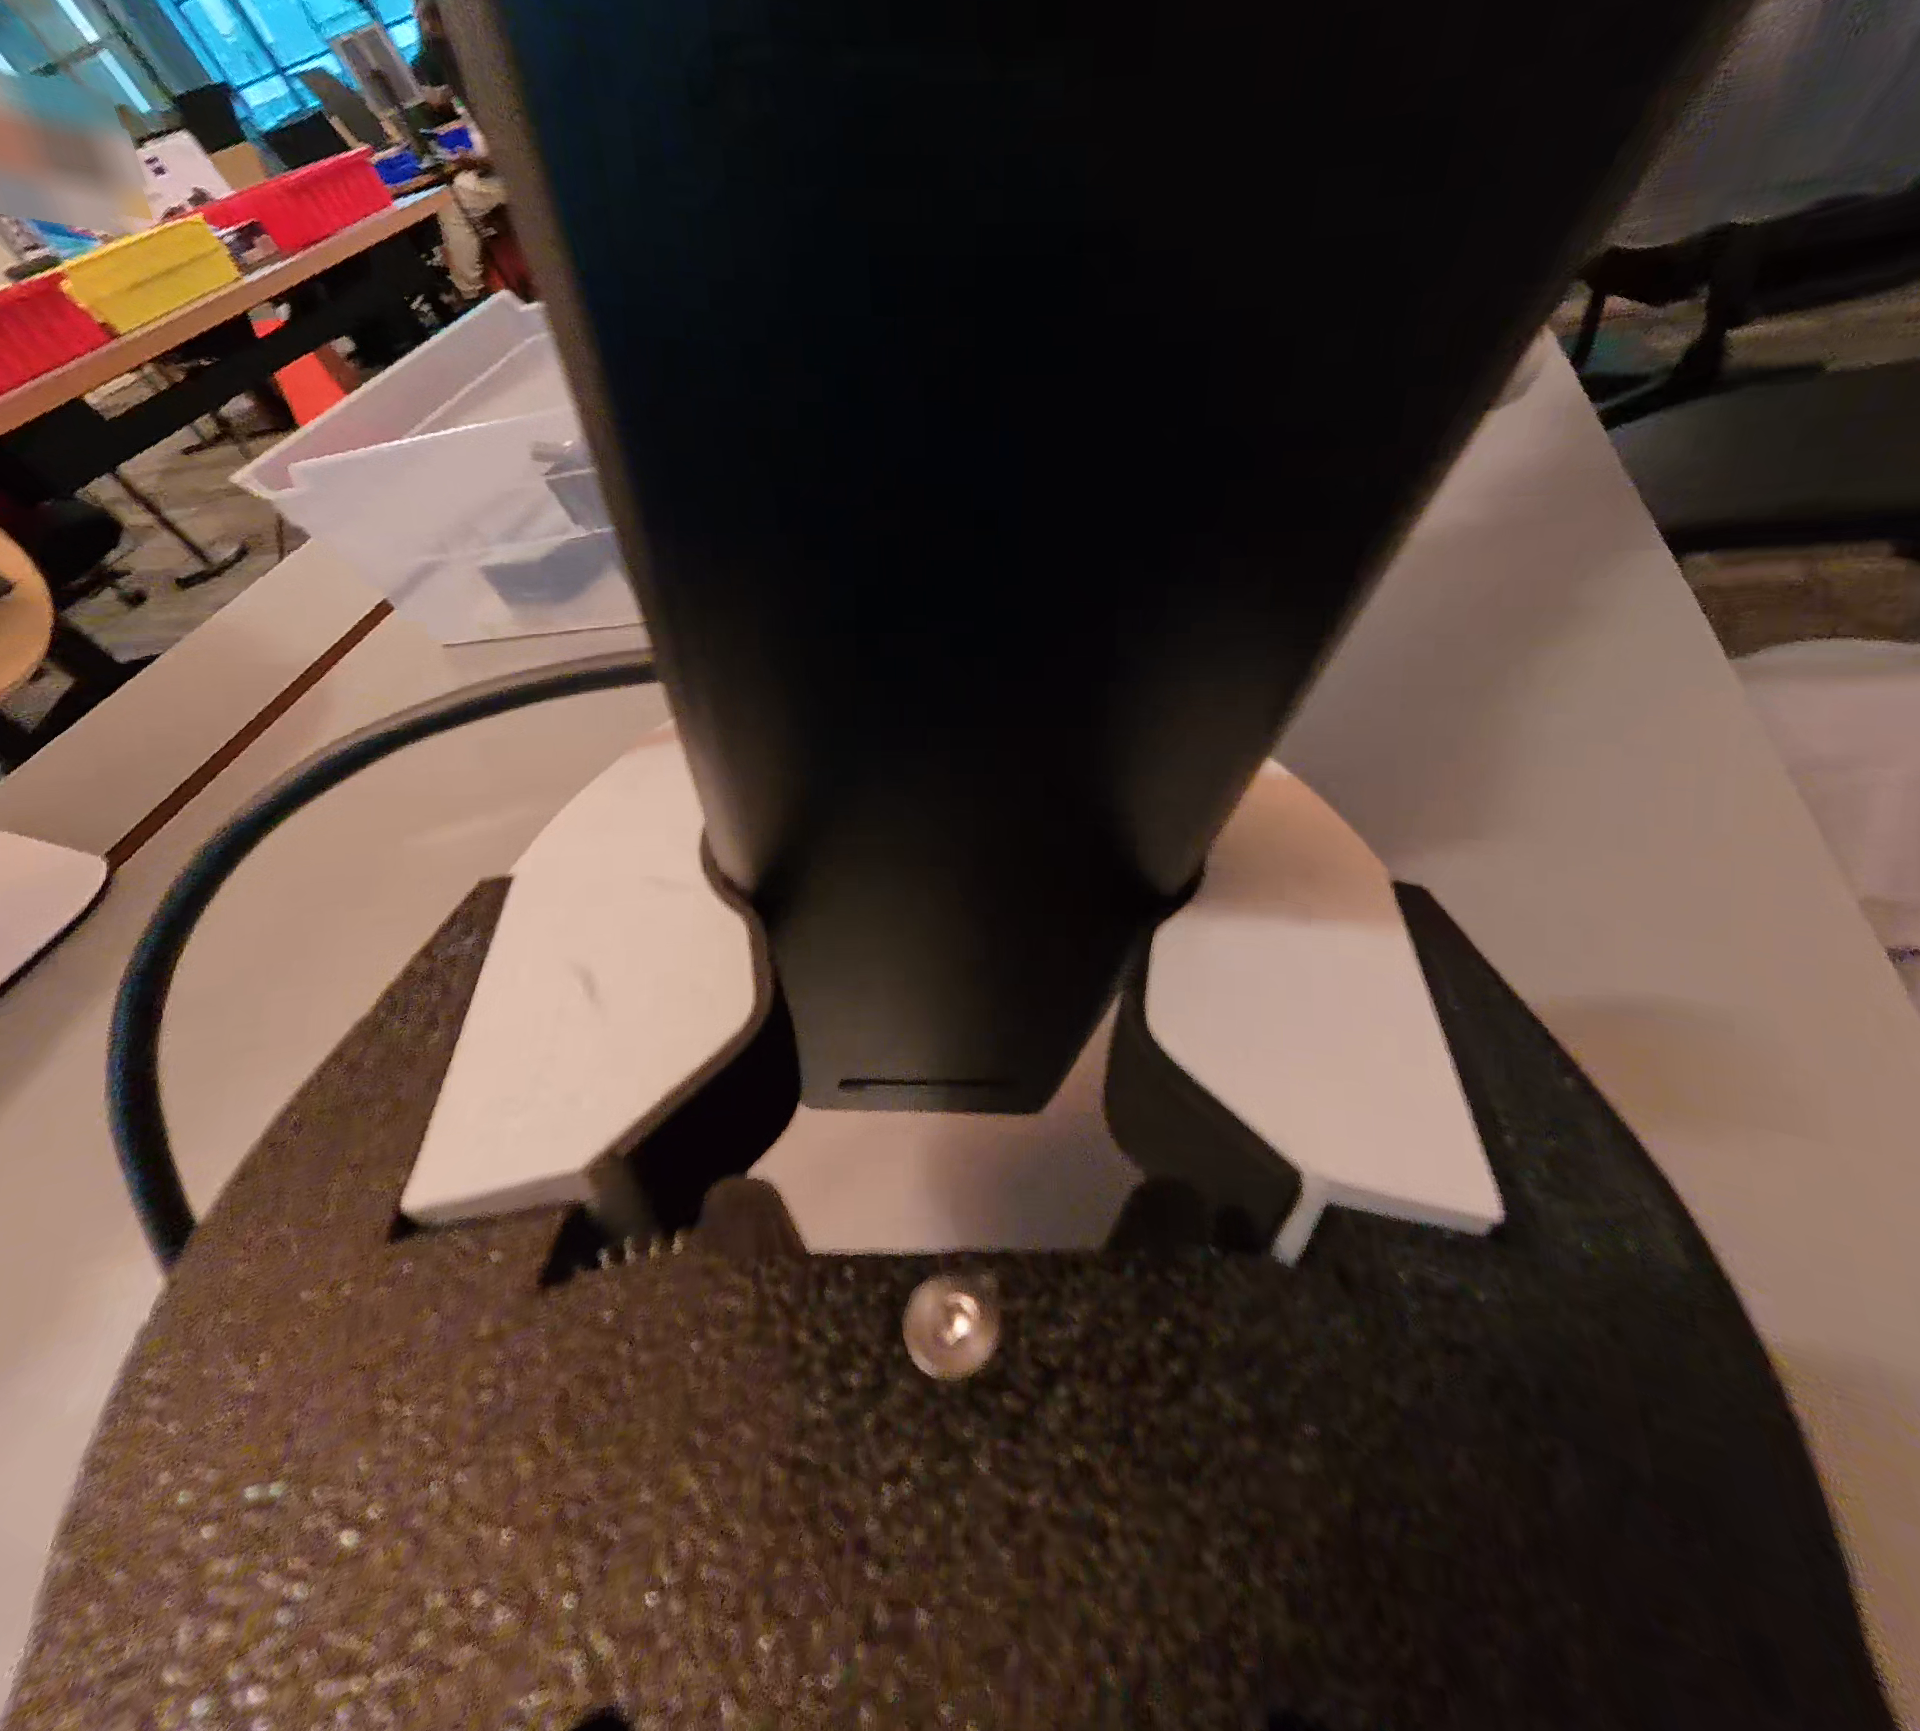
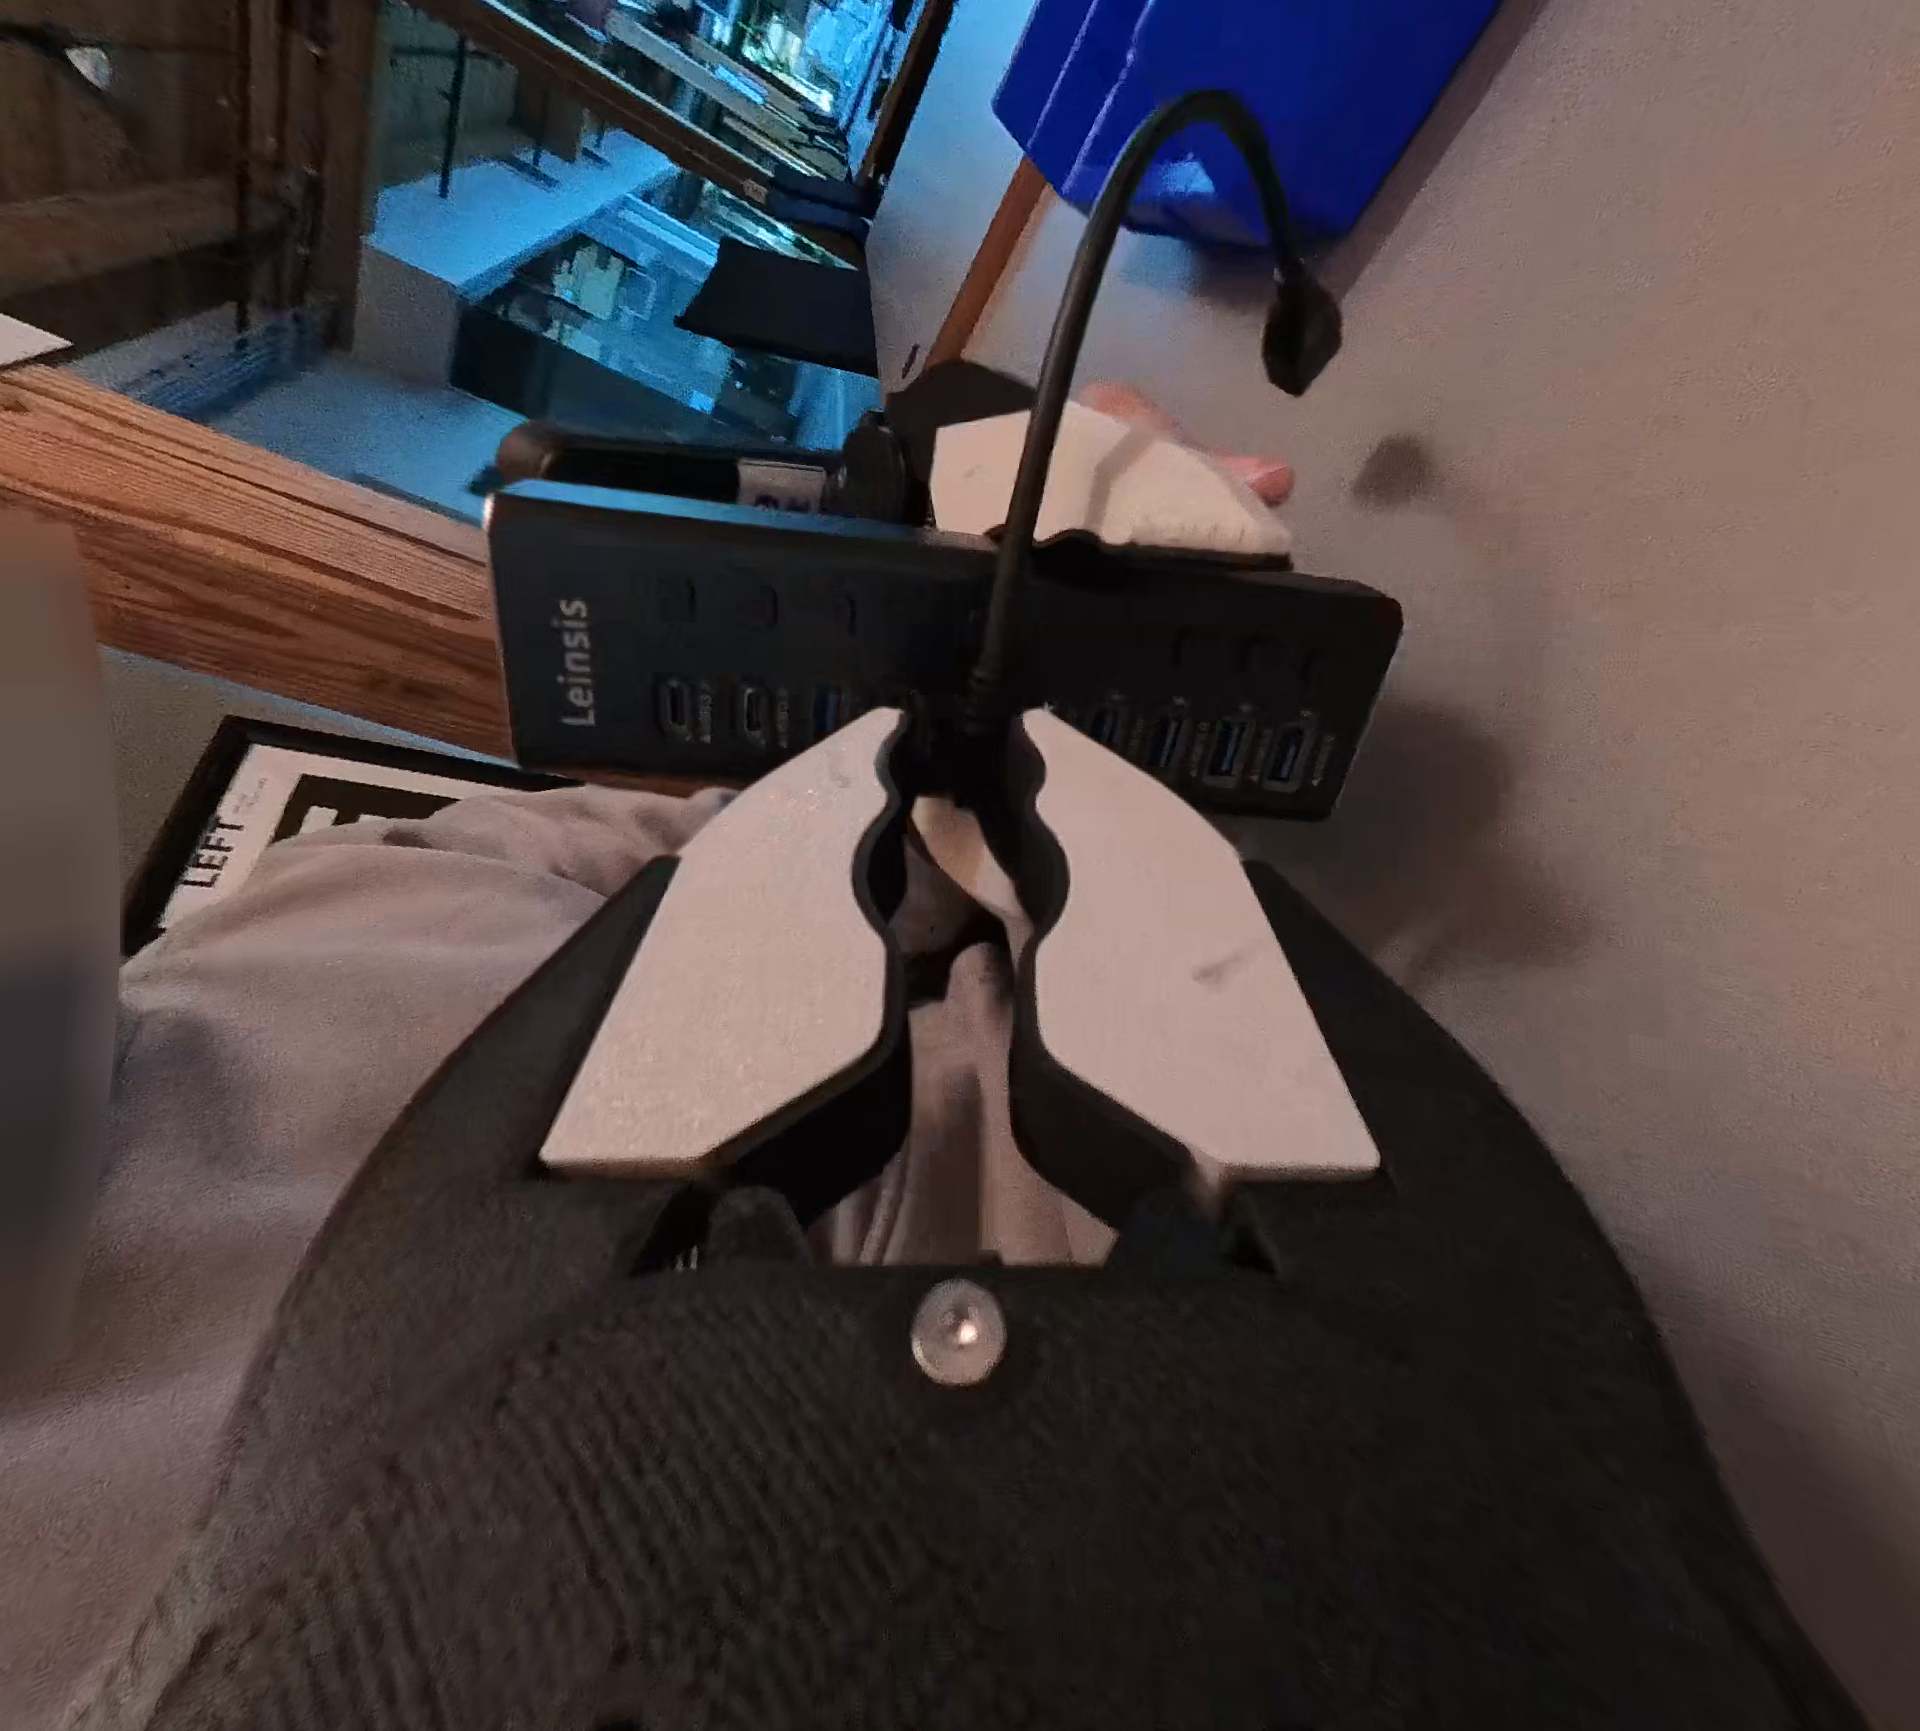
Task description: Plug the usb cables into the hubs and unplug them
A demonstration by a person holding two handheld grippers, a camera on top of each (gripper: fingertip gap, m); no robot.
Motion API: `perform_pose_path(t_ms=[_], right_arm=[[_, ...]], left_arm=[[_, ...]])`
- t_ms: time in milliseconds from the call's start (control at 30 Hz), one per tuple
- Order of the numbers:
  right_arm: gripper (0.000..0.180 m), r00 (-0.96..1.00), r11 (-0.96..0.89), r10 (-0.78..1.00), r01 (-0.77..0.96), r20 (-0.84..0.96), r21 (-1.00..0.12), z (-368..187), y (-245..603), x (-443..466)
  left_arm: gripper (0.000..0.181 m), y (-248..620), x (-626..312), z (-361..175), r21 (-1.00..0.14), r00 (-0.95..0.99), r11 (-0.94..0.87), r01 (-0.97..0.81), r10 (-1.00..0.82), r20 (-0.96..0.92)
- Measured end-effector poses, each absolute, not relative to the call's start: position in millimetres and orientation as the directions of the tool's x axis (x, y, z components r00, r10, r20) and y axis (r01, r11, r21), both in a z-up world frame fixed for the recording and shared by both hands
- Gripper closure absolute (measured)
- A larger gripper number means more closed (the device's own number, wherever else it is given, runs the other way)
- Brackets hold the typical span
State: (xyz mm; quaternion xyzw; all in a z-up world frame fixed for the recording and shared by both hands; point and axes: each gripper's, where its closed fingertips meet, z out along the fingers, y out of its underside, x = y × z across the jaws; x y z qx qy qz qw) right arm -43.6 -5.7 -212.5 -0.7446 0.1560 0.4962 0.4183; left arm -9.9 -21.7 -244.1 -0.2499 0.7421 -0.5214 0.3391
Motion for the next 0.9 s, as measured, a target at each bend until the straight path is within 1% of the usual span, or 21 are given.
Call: perform_pose_path(t_ms=[33,67,100,167,400,533,733,833,900], right_arm=[[0.159,0.434,-0.598,0.188,-0.661,-0.881,-0.454,-211,-4,-46],[0.17,0.454,-0.605,0.186,-0.646,-0.871,-0.466,-215,-3,-47],[0.171,0.468,-0.587,0.228,-0.633,-0.854,-0.504,-214,-3,-49],[0.17,0.421,-0.6,0.226,-0.65,-0.879,-0.466,-213,-3,-51],[0.17,0.48,-0.645,0.251,-0.565,-0.841,-0.515,-214,-8,-53],[0.17,0.467,-0.668,0.266,-0.542,-0.843,-0.511,-218,-13,-51],[0.17,0.476,-0.698,0.283,-0.494,-0.833,-0.519,-216,-16,-49],[0.17,0.453,-0.697,0.29,-0.504,-0.843,-0.51,-213,-16,-54],[0.17,0.469,-0.722,0.294,-0.462,-0.833,-0.515,-216,-17,-49]], left_arm=[[0.107,-24,-11,-245,-0.942,-0.659,0.337,-0.005,-0.709,-0.25],[0.107,-27,-13,-246,-0.939,-0.67,0.344,0.011,-0.695,-0.263],[0.107,-27,-14,-244,-0.938,-0.668,0.344,0.038,-0.69,-0.28],[0.108,-25,-16,-239,-0.938,-0.661,0.341,0.062,-0.69,-0.295],[0.108,-27,-18,-237,-0.935,-0.666,0.344,0.091,-0.677,-0.314],[0.108,-29,-16,-242,-0.921,-0.66,0.381,0.078,-0.673,-0.333],[0.108,-31,-16,-240,-0.925,-0.668,0.373,0.074,-0.67,-0.324],[0.108,-31,-21,-233,-0.932,-0.679,0.345,0.114,-0.657,-0.327],[0.108,-32,-19,-236,-0.933,-0.674,0.347,0.1,-0.666,-0.32]])
